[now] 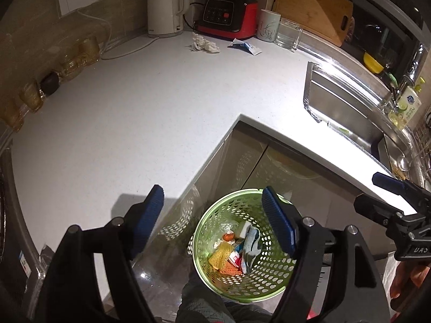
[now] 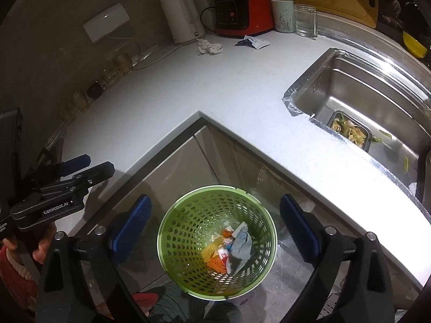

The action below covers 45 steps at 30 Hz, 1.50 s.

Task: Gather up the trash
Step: 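Open both tools over the green basket, dropping tangerine and cloth, then return to counter, then grasp the crumpled white tissue with the left tool while the right tool grasps the blue-white wrapper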

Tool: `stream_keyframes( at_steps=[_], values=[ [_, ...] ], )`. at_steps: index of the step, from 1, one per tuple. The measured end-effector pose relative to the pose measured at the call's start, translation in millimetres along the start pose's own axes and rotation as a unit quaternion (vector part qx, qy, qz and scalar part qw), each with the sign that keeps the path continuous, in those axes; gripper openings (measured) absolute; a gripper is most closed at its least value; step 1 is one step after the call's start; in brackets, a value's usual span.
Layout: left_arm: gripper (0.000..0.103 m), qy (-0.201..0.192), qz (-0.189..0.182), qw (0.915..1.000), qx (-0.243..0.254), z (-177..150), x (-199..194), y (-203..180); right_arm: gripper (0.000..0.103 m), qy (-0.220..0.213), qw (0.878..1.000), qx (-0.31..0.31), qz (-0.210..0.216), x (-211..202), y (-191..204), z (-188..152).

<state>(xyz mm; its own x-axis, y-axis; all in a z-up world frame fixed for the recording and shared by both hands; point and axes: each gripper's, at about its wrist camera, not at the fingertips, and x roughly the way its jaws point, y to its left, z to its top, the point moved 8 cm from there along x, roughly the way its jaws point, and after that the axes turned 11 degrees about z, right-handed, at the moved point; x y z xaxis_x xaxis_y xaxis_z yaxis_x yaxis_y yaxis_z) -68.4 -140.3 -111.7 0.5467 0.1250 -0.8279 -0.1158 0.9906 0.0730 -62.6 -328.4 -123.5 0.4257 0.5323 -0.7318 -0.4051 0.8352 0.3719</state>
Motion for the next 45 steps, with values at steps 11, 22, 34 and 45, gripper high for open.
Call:
stream_keyframes(
  at_steps=[11, 22, 34, 45],
  values=[
    [0.093, -0.047, -0.002, 0.9988, 0.016, 92.2, 19.2, 5.0, 0.101, -0.033, 0.999, 0.014, -0.029, 6.6, -22.4, 62.2],
    [0.093, -0.058, -0.007, 0.9981, 0.023, 220.6, 124.7, 1.7, 0.101, -0.044, 0.997, 0.028, -0.065, 58.2, -59.8, 154.2],
    [0.093, -0.041, -0.017, 0.9987, 0.026, 282.5, 199.0, -9.8, 0.101, -0.037, 0.995, 0.040, -0.079, 106.0, -86.0, 218.0],
    [0.093, -0.026, 0.013, 0.9987, 0.042, 334.8, 283.4, -22.0, 0.101, -0.017, 0.994, 0.049, -0.097, 141.7, -103.0, 237.3]
  ],
)
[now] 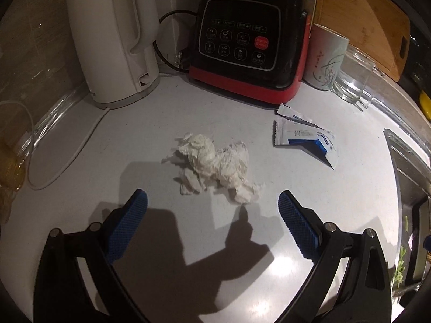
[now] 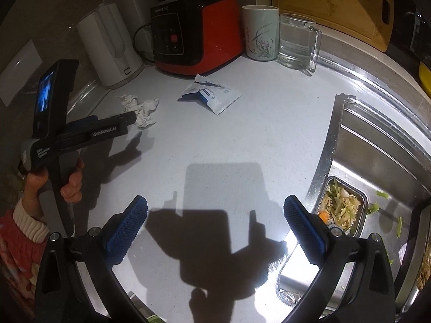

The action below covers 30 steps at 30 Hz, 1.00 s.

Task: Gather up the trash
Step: 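Grasp the crumpled white tissue with the left tool while the right tool grasps the blue-white wrapper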

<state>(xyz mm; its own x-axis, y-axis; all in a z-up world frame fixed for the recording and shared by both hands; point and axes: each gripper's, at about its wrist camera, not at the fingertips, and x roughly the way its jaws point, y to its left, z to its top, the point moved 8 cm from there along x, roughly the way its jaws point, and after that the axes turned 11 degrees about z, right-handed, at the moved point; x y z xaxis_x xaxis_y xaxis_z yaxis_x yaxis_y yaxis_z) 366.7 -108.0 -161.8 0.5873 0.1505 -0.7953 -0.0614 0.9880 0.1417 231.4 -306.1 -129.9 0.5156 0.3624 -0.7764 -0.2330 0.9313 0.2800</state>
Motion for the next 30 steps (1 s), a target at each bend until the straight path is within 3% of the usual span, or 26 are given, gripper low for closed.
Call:
stream_keyframes(
  at_steps=[5, 7, 9, 12, 18, 26, 30],
  values=[
    [0.090, 0.012, 0.001, 0.9999, 0.011, 15.4, 32.7, -9.2, 0.101, 0.002, 1.000, -0.005, -0.007, 20.9, -5.7, 18.3],
    [0.072, 0.019, -0.004, 0.9997, 0.012, 17.4, 38.7, -13.0, 0.101, 0.001, 1.000, -0.024, -0.008, 32.3, -4.0, 31.6],
    [0.046, 0.035, -0.022, 0.9991, 0.004, 16.1, 45.2, -15.4, 0.101, 0.004, 0.999, -0.048, -0.011, 47.3, -2.0, 45.9],
    [0.035, 0.029, -0.027, 0.9992, -0.004, 18.4, 45.3, -14.0, 0.101, 0.008, 0.997, -0.079, -0.005, 73.0, 0.0, 68.6],
    [0.029, 0.020, -0.025, 0.9995, 0.002, 23.8, 46.8, -8.3, 0.101, 0.028, 0.991, -0.130, 0.020, 129.8, 1.5, 115.4],
    [0.029, 0.021, -0.044, 0.9988, 0.007, 28.0, 54.1, 5.1, 0.100, 0.066, 0.973, -0.222, 0.021, 170.1, 3.4, 140.3],
    [0.029, 0.021, -0.045, 0.9987, 0.009, 29.2, 56.0, 9.0, 0.075, 0.093, 0.971, -0.215, 0.042, 182.6, -6.7, 144.3]
  ],
)
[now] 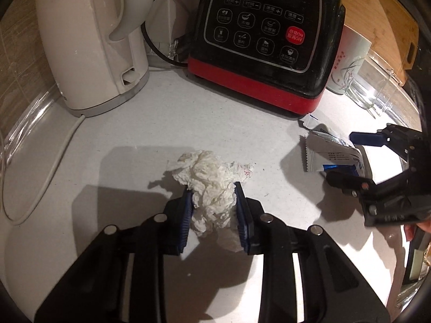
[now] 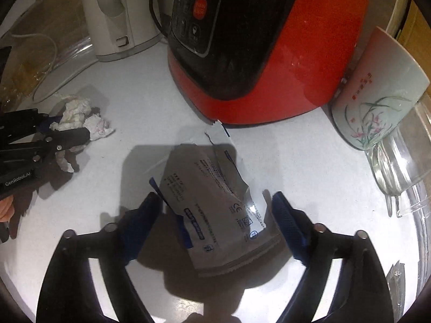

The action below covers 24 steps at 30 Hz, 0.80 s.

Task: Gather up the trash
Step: 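Grasp the crumpled white tissue with the left tool while the right tool grasps the blue-white wrapper, then carry the tissue in the left tool and wrapper in the right tool over the basket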

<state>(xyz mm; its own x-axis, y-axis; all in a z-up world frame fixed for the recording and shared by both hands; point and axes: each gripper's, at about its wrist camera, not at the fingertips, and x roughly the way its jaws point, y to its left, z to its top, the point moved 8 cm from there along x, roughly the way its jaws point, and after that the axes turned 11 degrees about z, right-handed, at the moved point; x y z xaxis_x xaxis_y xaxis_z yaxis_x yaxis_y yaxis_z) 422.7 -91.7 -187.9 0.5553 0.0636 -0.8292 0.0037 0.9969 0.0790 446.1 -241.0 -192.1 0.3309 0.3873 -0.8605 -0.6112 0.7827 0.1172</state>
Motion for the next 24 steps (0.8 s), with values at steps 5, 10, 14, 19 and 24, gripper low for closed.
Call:
stream_keyframes(
  at_steps=[5, 10, 14, 19, 24],
  values=[
    [0.029, -0.003, 0.001, 1.0000, -0.001, -0.1, 1.0, 0.3, 0.038, -0.002, 1.000, 0.015, 0.011, -3.4, -10.7, 2.5],
    [0.029, 0.001, -0.004, 0.9999, -0.013, -7.4, -5.9, -1.2, 0.011, -0.014, 0.998, 0.059, 0.033, -14.8, -12.4, -7.8],
    [0.028, -0.001, -0.010, 0.9999, -0.013, -22.8, -20.1, -0.3, 0.010, -0.037, 0.996, 0.071, 0.033, -34.8, 5.7, -27.0],
    [0.028, -0.004, -0.017, 0.9996, -0.021, -60.8, -57.2, 1.8, 0.010, -0.068, 0.994, 0.074, 0.039, -68.3, 49.6, -64.0],
    [0.028, -0.013, -0.016, 0.9994, -0.029, -110.2, -109.5, 2.0, 0.010, -0.083, 0.992, 0.078, 0.057, -99.1, 102.3, -109.4]
  ],
)
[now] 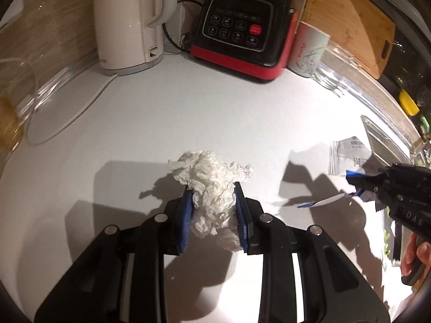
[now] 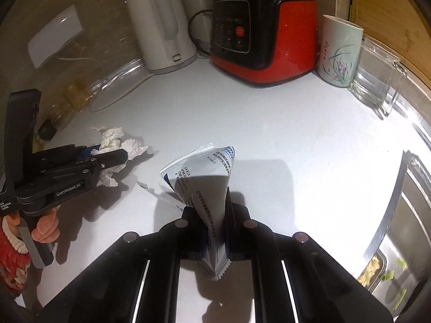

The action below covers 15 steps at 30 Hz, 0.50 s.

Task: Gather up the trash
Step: 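Carry the tissue in the left tool and wrapper in the right tool over the basket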

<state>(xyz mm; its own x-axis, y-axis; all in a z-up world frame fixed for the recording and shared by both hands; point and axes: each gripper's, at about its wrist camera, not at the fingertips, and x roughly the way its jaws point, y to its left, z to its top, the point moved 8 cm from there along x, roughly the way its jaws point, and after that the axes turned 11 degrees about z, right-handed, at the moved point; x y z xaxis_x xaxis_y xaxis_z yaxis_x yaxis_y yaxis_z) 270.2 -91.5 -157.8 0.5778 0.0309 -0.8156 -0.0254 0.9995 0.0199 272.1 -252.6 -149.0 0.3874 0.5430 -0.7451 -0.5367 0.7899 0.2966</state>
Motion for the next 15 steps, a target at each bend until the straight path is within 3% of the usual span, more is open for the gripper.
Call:
stream_keyframes(
  at_steps=[8, 15],
  values=[
    [0.028, 0.003, -0.004, 1.0000, -0.001, -104.2, -102.6, -19.0, 0.010, -0.002, 1.000, 0.009, 0.027, -63.6, 70.9, -100.3],
    [0.028, 0.022, -0.007, 0.9995, 0.020, -207.3, -170.6, -46.2, 0.010, 0.013, 0.999, 0.026, 0.045, -114.9, 109.5, -201.5]
  ],
)
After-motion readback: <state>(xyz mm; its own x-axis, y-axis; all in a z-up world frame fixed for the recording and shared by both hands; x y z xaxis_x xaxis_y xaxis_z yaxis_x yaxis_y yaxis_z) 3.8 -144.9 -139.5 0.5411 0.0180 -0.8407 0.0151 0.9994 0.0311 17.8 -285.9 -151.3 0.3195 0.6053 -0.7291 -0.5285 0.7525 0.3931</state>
